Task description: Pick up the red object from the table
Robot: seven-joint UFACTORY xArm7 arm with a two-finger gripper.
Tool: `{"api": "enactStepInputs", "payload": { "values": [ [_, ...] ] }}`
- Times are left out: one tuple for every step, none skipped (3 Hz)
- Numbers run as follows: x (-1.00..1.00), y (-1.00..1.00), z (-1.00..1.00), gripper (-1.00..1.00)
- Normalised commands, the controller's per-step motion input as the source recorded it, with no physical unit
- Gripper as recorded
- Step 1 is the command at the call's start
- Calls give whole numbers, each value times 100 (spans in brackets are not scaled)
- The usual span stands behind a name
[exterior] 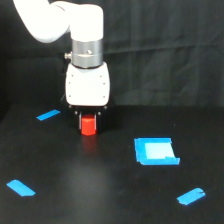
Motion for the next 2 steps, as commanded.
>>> {"api": "enactStepInputs", "payload": {
  "values": [
    [0,-2,22,-79],
    [-4,-2,19,-74]
  ]
}}
